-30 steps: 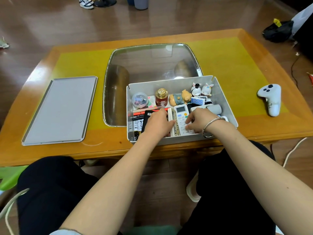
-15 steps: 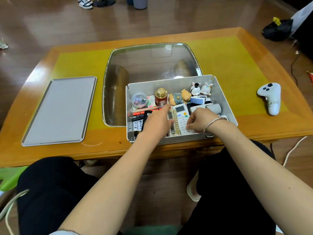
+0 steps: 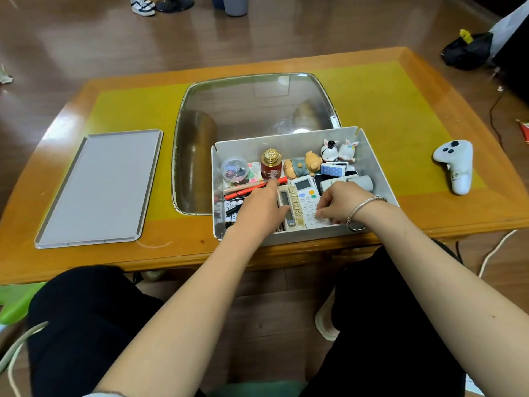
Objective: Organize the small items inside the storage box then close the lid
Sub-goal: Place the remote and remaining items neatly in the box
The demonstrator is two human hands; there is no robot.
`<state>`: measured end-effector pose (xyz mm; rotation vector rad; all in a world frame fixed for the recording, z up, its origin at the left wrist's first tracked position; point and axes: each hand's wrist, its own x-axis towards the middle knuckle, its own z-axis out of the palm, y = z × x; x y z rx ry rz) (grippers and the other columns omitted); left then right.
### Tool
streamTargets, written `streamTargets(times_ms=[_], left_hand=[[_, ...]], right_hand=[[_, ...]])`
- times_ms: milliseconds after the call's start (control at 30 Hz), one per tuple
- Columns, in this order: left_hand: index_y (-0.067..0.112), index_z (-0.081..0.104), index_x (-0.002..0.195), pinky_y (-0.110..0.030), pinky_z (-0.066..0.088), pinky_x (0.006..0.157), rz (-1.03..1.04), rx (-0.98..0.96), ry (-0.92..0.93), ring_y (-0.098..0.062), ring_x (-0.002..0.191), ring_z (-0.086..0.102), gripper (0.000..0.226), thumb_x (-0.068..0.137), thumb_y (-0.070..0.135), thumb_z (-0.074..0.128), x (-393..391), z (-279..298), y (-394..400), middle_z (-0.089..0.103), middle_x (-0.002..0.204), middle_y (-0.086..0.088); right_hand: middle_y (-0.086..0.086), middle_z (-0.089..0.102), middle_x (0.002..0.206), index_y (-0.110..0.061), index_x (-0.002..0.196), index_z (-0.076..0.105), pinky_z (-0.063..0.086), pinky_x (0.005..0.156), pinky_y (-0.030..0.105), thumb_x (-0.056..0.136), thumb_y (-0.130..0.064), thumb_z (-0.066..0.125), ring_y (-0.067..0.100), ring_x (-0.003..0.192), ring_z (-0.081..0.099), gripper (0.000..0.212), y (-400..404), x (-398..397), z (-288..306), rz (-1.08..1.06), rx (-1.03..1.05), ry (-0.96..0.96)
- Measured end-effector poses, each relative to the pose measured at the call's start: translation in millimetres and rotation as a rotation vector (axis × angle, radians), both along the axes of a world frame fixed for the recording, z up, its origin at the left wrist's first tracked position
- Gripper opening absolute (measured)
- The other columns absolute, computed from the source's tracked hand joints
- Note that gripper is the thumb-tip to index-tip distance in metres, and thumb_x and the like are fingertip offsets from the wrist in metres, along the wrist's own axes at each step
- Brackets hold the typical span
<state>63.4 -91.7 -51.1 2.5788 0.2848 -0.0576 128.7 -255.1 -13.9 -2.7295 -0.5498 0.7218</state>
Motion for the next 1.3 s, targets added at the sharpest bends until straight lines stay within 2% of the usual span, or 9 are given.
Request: streamTargets(times_ms=[133,267,367,433,533,700,933,1100,1300], left_hand=[[0.015,0.051,0.12,-0.031,0.046,0.07,0.079,0.04,-0.068,-0.025,0.092,0.062,0.035,0.089,0.028,0.063,-6,8,11,0.066,0.102,-0.007],[0.013,0.057,0.109,-0.037,0.046,0.078,0.144,0.183,-0.14,-0.028,0.095,0.06,0.023,0.089,0.024,0.061,-12,16,34,0.067,0.099,-0.008],[0.015,0.058,0.112,-0.037,0.041,0.08,0.15,0.418,-0.191,-0.027,0.101,0.052,0.034,0.087,0.036,0.064,-16,17,44,0.066,0.108,-0.007],[0.017,0.056,0.114,-0.037,0.036,0.082,0.134,0.515,-0.128,-0.026,0.106,0.048,0.05,0.081,0.054,0.065,-17,15,42,0.065,0.113,-0.006],[0.02,0.054,0.116,-0.04,0.032,0.085,0.11,0.588,0.0,-0.027,0.112,0.044,0.07,0.071,0.074,0.06,-16,9,39,0.064,0.117,-0.004],[0.022,0.055,0.105,-0.04,0.027,0.083,0.081,0.658,0.064,-0.025,0.107,0.042,0.067,0.067,0.076,0.059,-11,7,36,0.064,0.107,-0.002],[0.015,0.057,0.098,-0.037,0.022,0.074,0.115,0.542,-0.017,-0.025,0.099,0.042,0.052,0.071,0.059,0.063,-15,11,38,0.064,0.1,-0.006],[0.02,0.052,0.083,-0.038,0.03,0.076,0.338,0.173,-0.255,-0.021,0.091,0.04,0.034,0.074,0.052,0.056,-25,34,46,0.056,0.084,0.003],[0.019,0.054,0.107,-0.034,0.031,0.089,0.493,-0.052,-0.383,-0.019,0.105,0.042,0.04,0.079,0.047,0.056,-31,49,66,0.056,0.106,0.003]], right_hand=[[0.006,0.07,0.086,-0.01,0.093,0.073,0.05,0.077,0.027,0.084,-0.024,0.067,0.015,0.076,0.058,0.018,1,0,-2,0.022,-0.027,-0.008],[0.002,0.066,0.079,-0.011,0.096,0.071,0.048,0.074,0.025,0.083,-0.024,0.067,0.015,0.075,0.057,0.019,0,3,-2,0.031,-0.026,-0.044],[0.003,0.068,0.089,-0.015,0.099,0.07,0.043,0.074,0.022,0.082,-0.026,0.067,0.016,0.085,0.059,0.02,7,5,-3,0.037,0.065,-0.154],[0.005,0.068,0.097,-0.02,0.097,0.07,0.048,0.08,0.028,0.081,-0.027,0.067,0.022,0.093,0.062,0.018,20,6,-5,0.054,0.107,-0.228],[0.004,0.064,0.103,-0.025,0.096,0.068,0.047,0.075,0.031,0.082,-0.028,0.065,0.027,0.096,0.061,0.015,46,7,-9,0.121,0.106,-0.337],[0.007,0.06,0.114,-0.024,0.111,0.064,0.047,0.079,0.035,0.085,-0.023,0.06,0.028,0.104,0.058,0.026,82,13,-15,0.365,-0.007,-0.441],[0.001,0.058,0.109,-0.025,0.106,0.068,0.039,0.066,0.029,0.084,-0.022,0.062,0.024,0.1,0.058,0.022,95,20,-23,0.494,-0.031,-0.463],[0.001,0.055,0.103,-0.021,0.105,0.067,0.038,0.061,0.028,0.086,-0.026,0.059,0.023,0.091,0.059,0.021,96,20,-25,0.516,0.046,-0.511],[0.002,0.056,0.102,-0.018,0.099,0.066,0.034,0.059,0.028,0.082,-0.02,0.059,0.025,0.089,0.057,0.019,94,27,-22,0.453,0.171,-0.559]])
